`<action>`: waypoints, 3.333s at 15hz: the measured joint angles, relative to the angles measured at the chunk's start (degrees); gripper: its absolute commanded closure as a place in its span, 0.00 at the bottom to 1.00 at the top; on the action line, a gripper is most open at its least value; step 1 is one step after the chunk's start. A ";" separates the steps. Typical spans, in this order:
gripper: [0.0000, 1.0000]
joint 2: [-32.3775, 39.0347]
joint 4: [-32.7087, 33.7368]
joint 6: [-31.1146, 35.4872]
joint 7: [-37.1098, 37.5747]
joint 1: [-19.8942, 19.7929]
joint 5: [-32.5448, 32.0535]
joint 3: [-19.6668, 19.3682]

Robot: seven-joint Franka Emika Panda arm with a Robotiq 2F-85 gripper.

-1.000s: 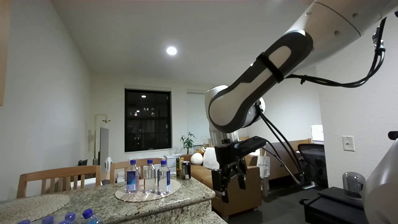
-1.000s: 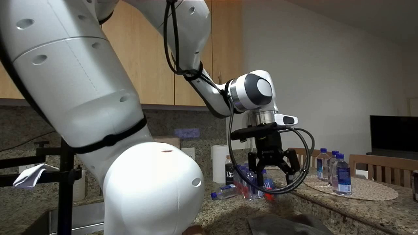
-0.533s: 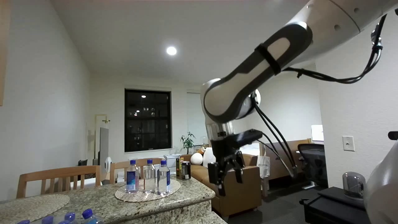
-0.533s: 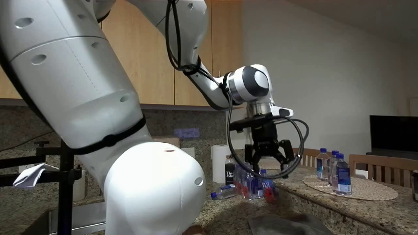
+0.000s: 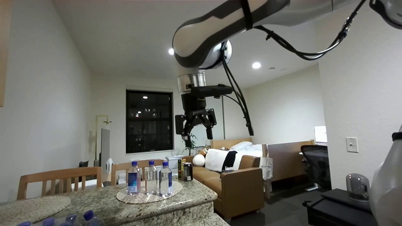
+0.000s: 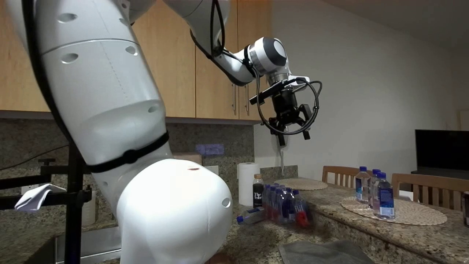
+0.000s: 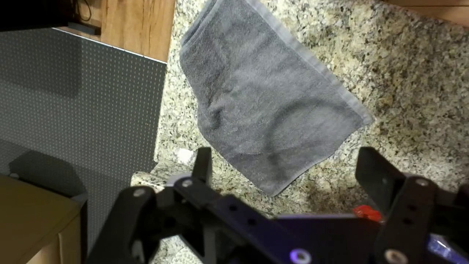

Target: Move the towel to the left

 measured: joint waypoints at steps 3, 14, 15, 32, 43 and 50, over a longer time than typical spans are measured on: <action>0.00 2.03 1.03 -0.04 0.10 -0.23 -0.07 0.08; 0.00 8.84 0.77 0.42 -0.44 -0.25 -0.06 -5.20; 0.00 9.86 0.76 1.17 -0.46 -0.31 0.00 -6.14; 0.00 18.14 0.05 7.34 1.25 -3.07 0.04 -11.83; 0.00 27.95 -2.55 17.82 -1.40 -5.18 1.38 -16.78; 0.00 36.06 -5.24 37.07 -1.36 -6.87 4.05 -19.63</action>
